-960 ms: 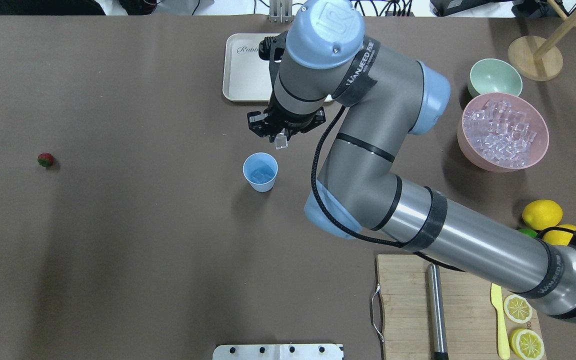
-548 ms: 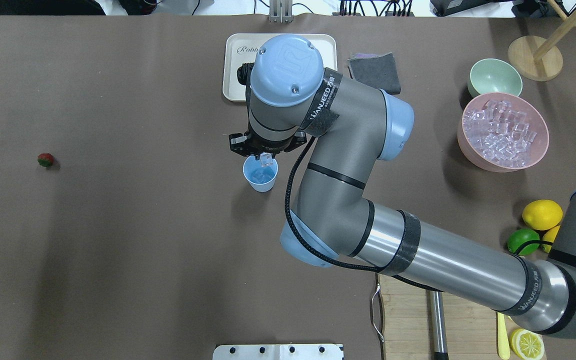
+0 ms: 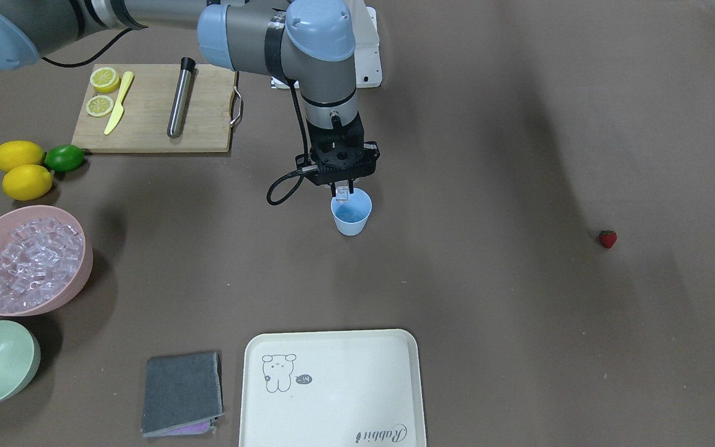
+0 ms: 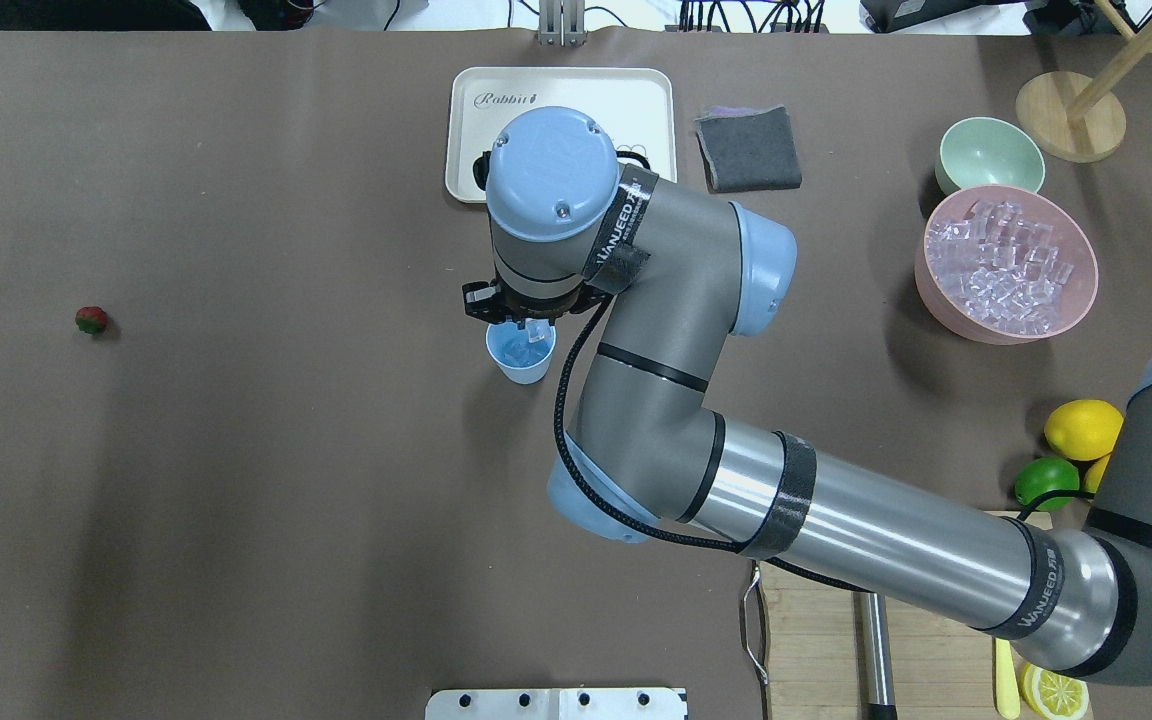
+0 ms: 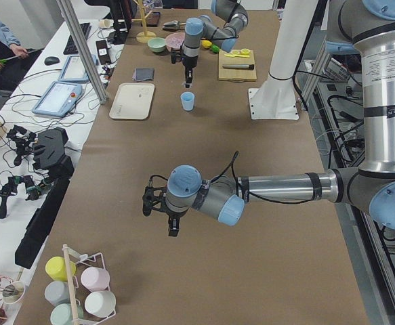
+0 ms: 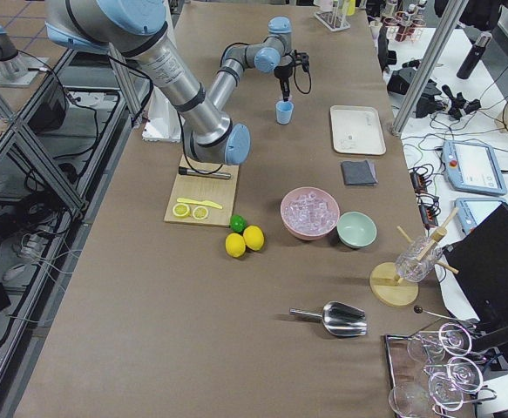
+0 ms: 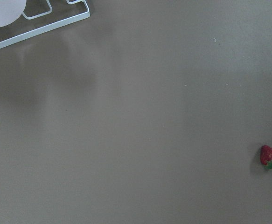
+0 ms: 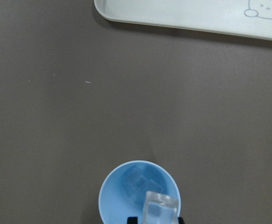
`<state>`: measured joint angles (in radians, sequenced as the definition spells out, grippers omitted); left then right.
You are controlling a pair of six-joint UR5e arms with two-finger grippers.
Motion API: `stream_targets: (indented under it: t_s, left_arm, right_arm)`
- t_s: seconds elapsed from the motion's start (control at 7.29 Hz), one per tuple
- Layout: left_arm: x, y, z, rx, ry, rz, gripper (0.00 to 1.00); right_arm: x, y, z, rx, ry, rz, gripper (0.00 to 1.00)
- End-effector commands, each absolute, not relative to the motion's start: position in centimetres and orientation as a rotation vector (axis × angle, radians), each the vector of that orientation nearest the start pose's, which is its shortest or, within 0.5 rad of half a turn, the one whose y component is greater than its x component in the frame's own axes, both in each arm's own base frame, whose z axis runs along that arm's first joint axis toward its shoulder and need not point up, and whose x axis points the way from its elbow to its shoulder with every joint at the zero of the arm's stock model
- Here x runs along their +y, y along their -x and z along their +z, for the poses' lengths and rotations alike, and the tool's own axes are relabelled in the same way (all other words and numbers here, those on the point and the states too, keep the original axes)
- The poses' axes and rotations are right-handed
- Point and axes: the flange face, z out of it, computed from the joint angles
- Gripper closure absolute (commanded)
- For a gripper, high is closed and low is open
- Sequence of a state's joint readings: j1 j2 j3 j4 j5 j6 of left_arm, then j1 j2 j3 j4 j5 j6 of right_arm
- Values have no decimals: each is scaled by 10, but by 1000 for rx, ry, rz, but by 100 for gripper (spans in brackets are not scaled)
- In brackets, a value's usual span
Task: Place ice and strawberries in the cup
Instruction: 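Open the right gripper to drop the ice into the cup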
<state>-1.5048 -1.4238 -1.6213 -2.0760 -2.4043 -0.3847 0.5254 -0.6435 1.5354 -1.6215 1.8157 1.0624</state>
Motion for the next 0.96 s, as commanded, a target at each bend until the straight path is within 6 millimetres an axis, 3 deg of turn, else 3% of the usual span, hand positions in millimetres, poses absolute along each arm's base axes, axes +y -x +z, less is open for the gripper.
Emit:
stream_targets:
  t_s: [0.0,0.27,0.55,0.82]
  left_arm:
    - [-451,30,642,886,-192,-126,2]
    - [-454,30,640,887,-196,-126,2]
    - [-455,29,640,887,-194,-125,2]
    - [-455,29,640,887,-195,-124,2]
  right_arm:
    - [-455,594,101,-848,-223,-105,86]
    - [-464,608,119,-872,-238,-104,86]
    - [-465,607,122,-869,-240,-106,85]
    - [-465,607,123,-869,-236,-104,47]
